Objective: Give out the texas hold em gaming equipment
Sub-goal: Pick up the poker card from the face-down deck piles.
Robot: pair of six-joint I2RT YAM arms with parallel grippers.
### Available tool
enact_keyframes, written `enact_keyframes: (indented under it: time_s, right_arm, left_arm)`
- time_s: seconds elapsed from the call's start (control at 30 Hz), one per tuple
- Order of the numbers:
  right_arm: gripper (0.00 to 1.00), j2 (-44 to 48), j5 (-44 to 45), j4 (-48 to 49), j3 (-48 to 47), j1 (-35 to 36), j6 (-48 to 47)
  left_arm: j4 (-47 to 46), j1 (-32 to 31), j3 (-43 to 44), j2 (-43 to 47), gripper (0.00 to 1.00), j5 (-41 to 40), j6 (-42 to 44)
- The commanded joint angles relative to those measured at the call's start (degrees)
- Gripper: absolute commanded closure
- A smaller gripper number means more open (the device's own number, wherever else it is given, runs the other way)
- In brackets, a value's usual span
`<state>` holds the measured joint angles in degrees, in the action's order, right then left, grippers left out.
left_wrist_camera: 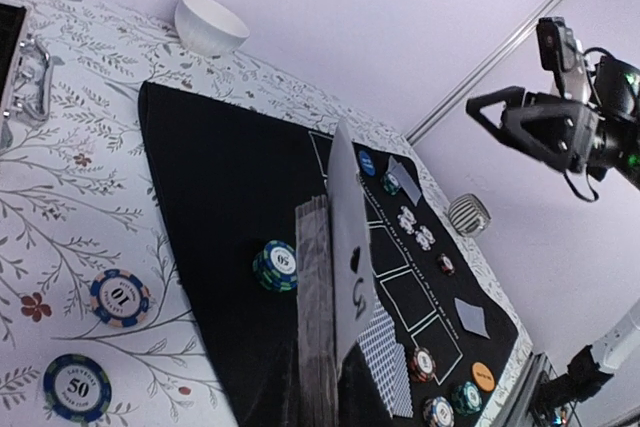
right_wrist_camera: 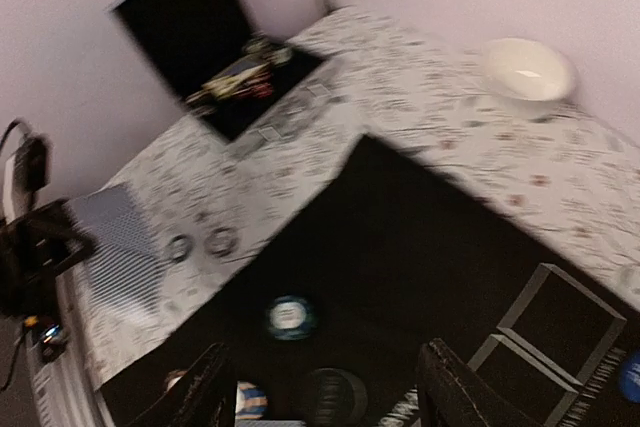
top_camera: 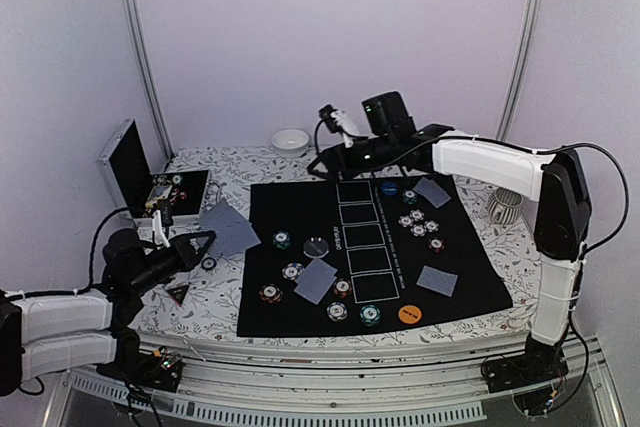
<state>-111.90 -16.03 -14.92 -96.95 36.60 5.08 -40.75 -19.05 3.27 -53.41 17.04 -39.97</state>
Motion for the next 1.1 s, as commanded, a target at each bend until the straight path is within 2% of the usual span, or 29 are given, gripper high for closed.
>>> enact_keyframes:
  time_s: [0.0, 0.13, 0.33, 0.43, 0.57, 0.77, 0.9, 1.07]
  right_arm:
    - [0.36, -6.3, -18.5, 0.6, -3.9, 8.9, 0.0]
    - [0.35, -11.4, -24.8, 3.3, -6.9, 12.3, 6.6]
    - [0.33, -16.0, -27.7, 9.3, -5.8, 13.3, 16.9]
    - [0.33, -18.0, -33.2, 14.5, -5.3, 13.4, 20.0]
    - [0.41, -22.0, -37.9, 16.0, -8.4, 13.6, 23.8]
    - [0.43, -25.0, -39.1, 17.7, -8.9, 13.9, 25.9]
    - [0.55, -25.7, -42.1, 19.5, -9.4, 14.2, 26.6]
    - [0.59, -27.0, -42.8, 19.9, -10.5, 14.3, 27.9]
  left_arm:
    - [-0.4, 0.6, -0.1, 4.1, 1.0, 1.8, 1.2]
    - [-0.2, 0.6, -0.9, 7.1, 1.0, 0.9, 0.3]
    - [-2.0, 0.6, -1.9, 7.5, 1.0, 0.7, -1.2]
    - [-3.1, 0.5, -1.7, 6.6, 1.0, 1.3, -1.5]
    - [-4.0, 0.6, -1.6, 5.7, 1.0, 1.6, -1.7]
    - [-4.3, 0.5, -1.7, 5.6, 1.0, 1.4, -1.7]
    - [-5.0, 0.6, -1.8, 4.5, 1.0, 1.8, -2.0]
    - [-7.5, 0.5, -2.5, 2.7, 1.0, 2.5, -3.3]
